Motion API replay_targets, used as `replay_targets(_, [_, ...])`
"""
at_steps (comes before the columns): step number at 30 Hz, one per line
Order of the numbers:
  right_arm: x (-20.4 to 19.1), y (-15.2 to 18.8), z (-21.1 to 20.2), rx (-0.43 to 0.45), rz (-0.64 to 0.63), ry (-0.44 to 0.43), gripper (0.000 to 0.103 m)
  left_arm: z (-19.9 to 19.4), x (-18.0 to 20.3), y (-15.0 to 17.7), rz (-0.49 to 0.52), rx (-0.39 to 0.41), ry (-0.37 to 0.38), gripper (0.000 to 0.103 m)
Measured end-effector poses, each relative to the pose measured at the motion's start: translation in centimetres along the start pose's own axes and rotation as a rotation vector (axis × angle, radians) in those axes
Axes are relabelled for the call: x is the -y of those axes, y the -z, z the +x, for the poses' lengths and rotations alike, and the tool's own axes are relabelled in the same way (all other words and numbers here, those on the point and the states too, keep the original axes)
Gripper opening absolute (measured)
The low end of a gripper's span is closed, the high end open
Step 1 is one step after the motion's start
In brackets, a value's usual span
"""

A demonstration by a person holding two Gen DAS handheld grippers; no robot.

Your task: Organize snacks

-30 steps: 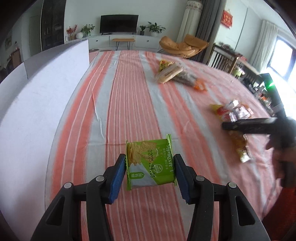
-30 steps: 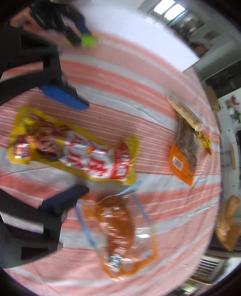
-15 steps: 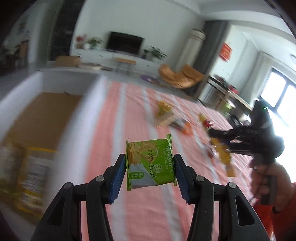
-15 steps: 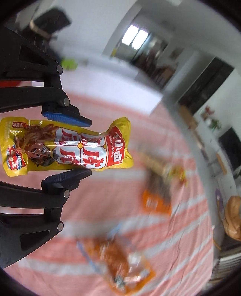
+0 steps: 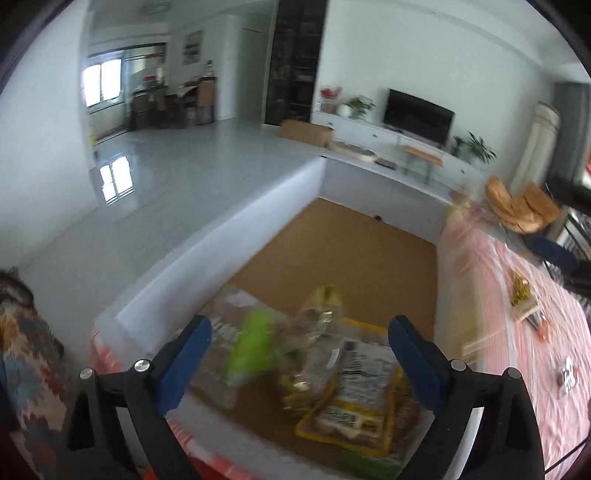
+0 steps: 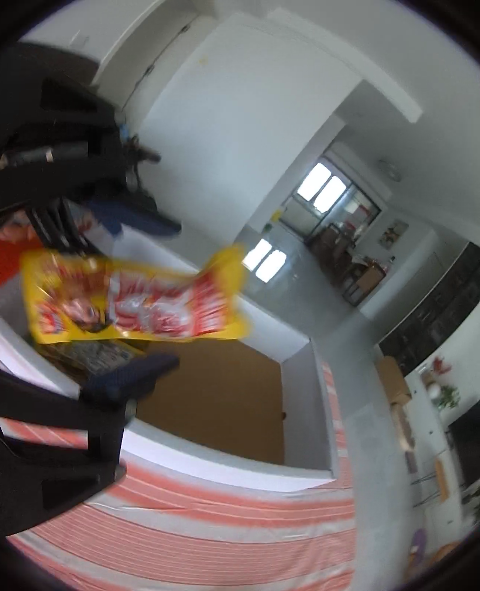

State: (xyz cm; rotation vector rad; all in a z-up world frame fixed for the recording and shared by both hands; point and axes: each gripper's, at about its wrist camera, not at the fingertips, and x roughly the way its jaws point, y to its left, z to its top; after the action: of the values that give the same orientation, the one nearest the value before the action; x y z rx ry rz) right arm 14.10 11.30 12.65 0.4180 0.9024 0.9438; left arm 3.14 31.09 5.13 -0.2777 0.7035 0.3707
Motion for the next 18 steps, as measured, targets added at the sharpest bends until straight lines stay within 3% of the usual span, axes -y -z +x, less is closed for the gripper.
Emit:
replay_targets(2, [0.8,0.6,-0.9,0.037,-0.037,0.042,0.076,-0.2,-0.4,0.5,-0.009,0.005,0.005,0.096])
replay_targets(4, [2.6,1.9,-2.4,0.069,-0.094,0.144,0.078,-0.3,0.0,0.8,-0.015,0.008,0.028,0.096])
replay_targets(8, [9.8,7.2,-6.2,0.024,-0.217,0.466,0.078,-1.1,3.8,1.1,0.017,0.023,0.150,0.096])
replay_targets(13, [17.7,13.9,-12.7,-0.054,-0.257,0.746,0.078,-4.5,12.5,3.5,0.188,0.032,0.386,0.098])
replay_targets(18, [22.7,18.0,-18.7,-0.042,-0.202,0.928,0.078,-3.5,23.1,9.3,0.409,-0.126,0.607,0.102])
